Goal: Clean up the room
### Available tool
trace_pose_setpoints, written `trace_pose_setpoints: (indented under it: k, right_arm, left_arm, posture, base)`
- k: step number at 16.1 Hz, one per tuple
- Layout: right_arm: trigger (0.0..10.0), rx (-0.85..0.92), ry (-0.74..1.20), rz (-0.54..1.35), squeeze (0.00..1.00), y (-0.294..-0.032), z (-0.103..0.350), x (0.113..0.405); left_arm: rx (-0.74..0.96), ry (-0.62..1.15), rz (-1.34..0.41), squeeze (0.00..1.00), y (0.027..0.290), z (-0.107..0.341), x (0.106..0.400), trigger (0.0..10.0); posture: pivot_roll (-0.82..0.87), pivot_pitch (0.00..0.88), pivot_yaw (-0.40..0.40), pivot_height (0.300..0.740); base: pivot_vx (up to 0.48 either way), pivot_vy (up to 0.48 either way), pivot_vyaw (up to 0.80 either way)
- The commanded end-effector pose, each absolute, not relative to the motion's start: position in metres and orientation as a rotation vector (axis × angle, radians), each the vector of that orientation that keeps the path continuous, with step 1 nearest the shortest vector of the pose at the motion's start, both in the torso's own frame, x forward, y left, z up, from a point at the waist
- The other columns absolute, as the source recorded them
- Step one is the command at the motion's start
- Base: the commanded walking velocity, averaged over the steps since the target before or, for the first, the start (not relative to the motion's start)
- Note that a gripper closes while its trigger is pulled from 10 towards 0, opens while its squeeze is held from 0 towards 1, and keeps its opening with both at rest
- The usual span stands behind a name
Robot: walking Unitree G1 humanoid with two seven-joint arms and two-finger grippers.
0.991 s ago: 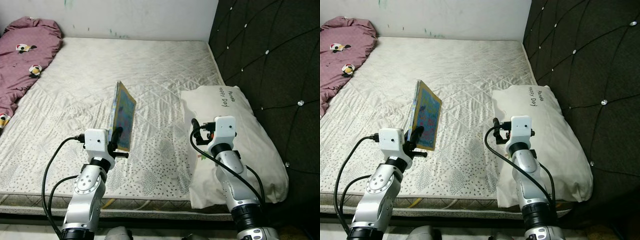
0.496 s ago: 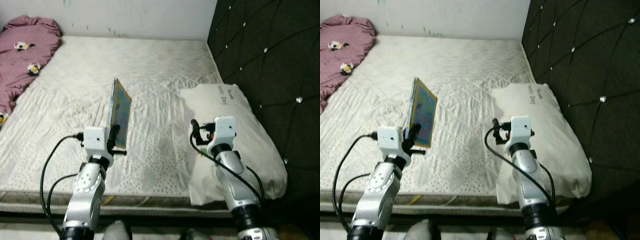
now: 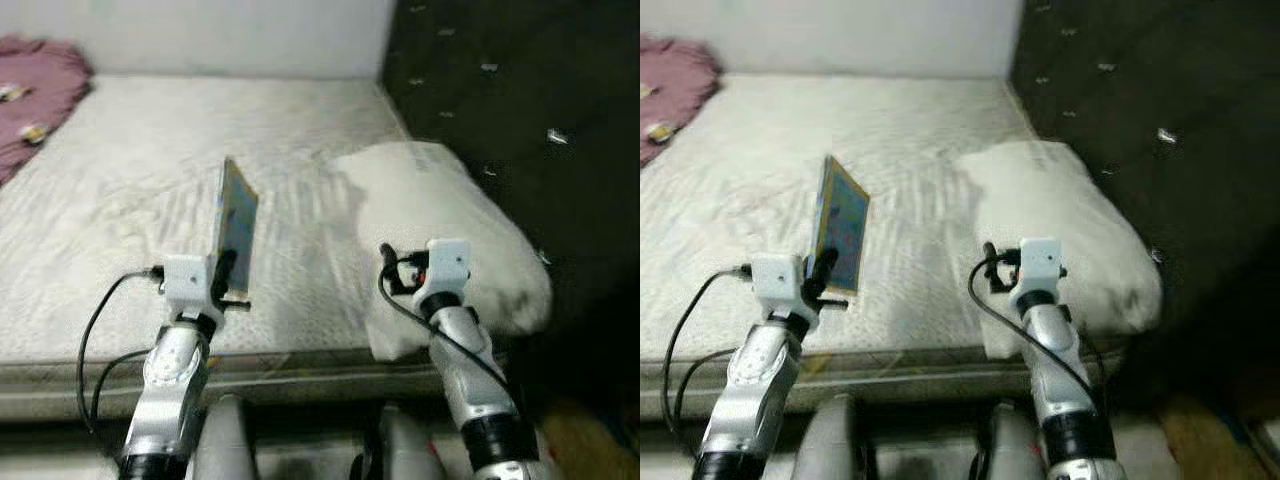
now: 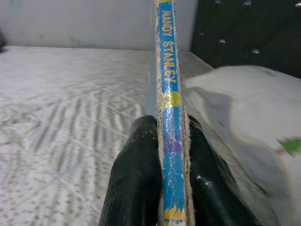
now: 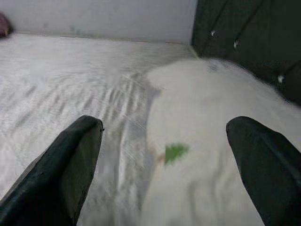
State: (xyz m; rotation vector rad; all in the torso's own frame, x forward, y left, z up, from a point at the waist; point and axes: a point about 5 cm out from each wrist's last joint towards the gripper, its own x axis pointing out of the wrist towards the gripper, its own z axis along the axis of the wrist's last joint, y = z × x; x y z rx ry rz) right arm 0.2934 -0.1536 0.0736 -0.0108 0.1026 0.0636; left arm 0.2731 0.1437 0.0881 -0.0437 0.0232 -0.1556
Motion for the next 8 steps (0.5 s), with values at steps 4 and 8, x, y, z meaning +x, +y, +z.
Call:
trace_pose_setpoints:
  k: [4, 8]
  right_arm:
    - [10.0, -0.005, 0.088, 0.097, 0.00, -0.1467, 0.0802, 0.2990]
    - [10.0, -0.004, 0.093, 0.101, 0.00, -0.1455, 0.0797, 0.2995]
  left_arm:
    - [-0.072, 0.005, -0.163, 0.00, 0.1479, 0.0919, 0.2707, 10.0]
    - [-0.085, -0.009, -0.175, 0.00, 0.1492, 0.0941, 0.2710, 10.0]
  posture:
    - [-0.03, 0.003, -0.026, 0.634]
    - [-0.03, 0.003, -0.027, 0.634]
  base:
    - [0.000, 0.000, 0.00]
    - [0.000, 0.000, 0.00]
